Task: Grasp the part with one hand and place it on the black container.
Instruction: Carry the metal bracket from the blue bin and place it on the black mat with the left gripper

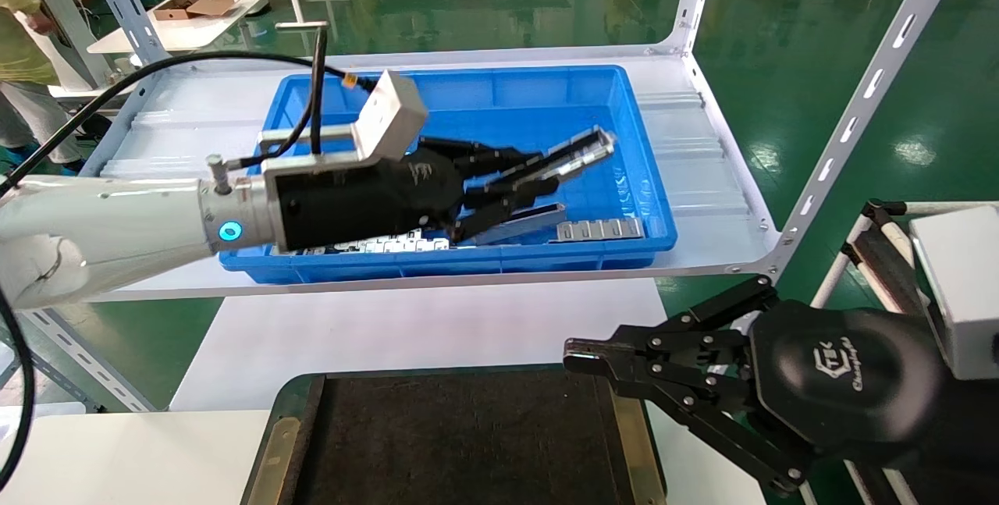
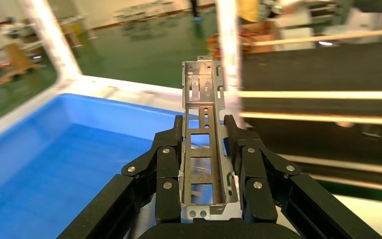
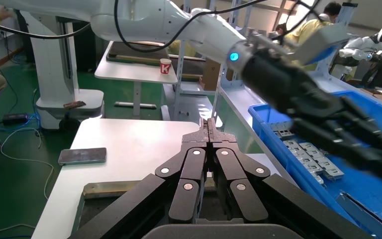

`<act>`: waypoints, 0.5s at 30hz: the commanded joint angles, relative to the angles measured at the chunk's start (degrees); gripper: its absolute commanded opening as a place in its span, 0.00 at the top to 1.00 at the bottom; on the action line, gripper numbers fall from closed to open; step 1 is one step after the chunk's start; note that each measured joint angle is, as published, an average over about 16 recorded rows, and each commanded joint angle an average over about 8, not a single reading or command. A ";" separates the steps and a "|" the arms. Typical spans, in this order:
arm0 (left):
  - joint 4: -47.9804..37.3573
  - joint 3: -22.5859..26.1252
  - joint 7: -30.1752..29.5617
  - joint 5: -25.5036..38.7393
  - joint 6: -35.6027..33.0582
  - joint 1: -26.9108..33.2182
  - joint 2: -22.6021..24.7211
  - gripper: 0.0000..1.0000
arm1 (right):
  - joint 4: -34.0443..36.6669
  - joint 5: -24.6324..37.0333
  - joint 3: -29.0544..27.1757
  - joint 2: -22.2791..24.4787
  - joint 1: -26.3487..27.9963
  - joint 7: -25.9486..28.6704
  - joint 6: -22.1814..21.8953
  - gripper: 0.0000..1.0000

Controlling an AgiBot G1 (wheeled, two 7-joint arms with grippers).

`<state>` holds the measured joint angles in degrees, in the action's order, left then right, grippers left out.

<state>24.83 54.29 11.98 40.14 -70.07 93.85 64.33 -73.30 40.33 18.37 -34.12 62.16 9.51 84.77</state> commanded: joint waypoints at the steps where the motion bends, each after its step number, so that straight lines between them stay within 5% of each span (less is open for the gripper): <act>1: 1.67 0.20 -0.19 -0.01 -2.43 -0.52 -1.38 1.00 | 0.00 0.00 0.00 0.00 0.00 0.00 0.00 1.00; 15: 28.84 1.60 -7.13 0.01 2.78 -11.69 -14.40 1.00 | 0.00 -0.02 0.03 0.01 0.01 -0.01 -0.01 1.00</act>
<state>53.11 55.98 4.80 40.24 -66.74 82.16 50.26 -73.30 40.31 18.40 -34.11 62.16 9.50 84.75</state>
